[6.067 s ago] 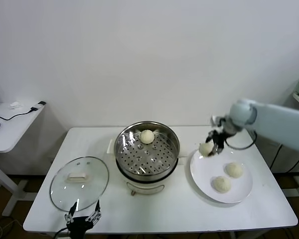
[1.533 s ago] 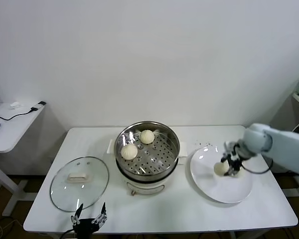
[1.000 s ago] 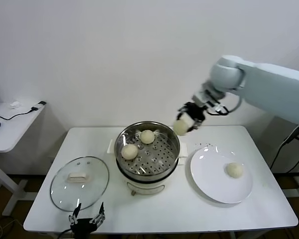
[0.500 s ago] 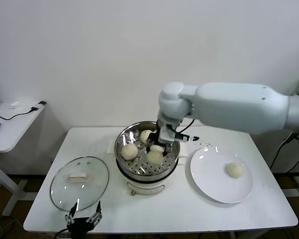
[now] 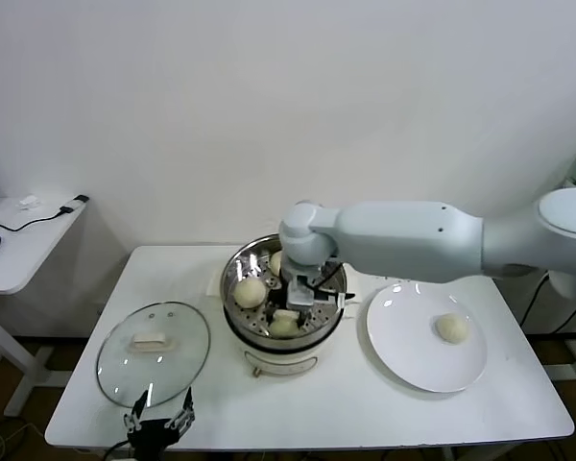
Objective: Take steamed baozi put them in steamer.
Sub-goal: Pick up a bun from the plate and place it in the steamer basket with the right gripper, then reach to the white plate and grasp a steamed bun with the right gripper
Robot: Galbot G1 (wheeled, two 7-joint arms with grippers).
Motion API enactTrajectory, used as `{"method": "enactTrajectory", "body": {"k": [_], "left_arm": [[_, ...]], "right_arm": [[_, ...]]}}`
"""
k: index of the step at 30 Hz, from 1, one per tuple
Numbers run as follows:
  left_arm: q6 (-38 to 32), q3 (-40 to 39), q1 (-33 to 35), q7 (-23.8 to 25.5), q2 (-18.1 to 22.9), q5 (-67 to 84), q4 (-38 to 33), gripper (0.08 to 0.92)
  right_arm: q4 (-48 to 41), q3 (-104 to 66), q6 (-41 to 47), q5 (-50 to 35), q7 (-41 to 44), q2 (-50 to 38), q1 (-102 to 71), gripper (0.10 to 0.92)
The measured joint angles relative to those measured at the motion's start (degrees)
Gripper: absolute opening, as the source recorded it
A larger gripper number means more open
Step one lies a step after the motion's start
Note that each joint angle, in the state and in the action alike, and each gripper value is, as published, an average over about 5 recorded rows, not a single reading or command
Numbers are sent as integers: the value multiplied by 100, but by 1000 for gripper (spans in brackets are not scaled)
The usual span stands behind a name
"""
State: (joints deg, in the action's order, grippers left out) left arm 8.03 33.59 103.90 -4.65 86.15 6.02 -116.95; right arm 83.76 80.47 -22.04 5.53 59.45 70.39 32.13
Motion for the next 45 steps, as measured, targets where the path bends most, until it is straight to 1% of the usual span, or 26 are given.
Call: {"method": "enactTrajectory", "body": {"k": [5,9,17,24,29,33,39,45], "left_arm": [[0,-12,3,-10,0,-2,-14,823],[-1,-27,3,-26,0,-20,-17,823],[-23,-67,18,-27,0,-71,-10,823],[-39,-116,4,-17,2,-85,-7,823],[-51,-101,-6,-11,-27,-67,20,823],[-53,-62,-43,4,-59,-16,4,823],[-95,3,-96,46,-77,72,-47,823],[-191,13,-110,101,-58,110,-24,823]], "right_arm": [[-73,1,-84,-22,-29,35,-36,770],[-112,-22,-167,-114,-49,29,-17,818],[-222,-150,-304,-564,244,-215,381,823],[-763,-201,-177,-1263,576,-715,1023,823],[-1103,49,352,-1946,772,-1260,1509,823],[-1219,505,854,-2277,853,-1833,1731,823],[-1305,1000,1568,-2498,826,-2739,1621,823],[-1478,888,2197,-2533,649,-3431,950,823]]}}
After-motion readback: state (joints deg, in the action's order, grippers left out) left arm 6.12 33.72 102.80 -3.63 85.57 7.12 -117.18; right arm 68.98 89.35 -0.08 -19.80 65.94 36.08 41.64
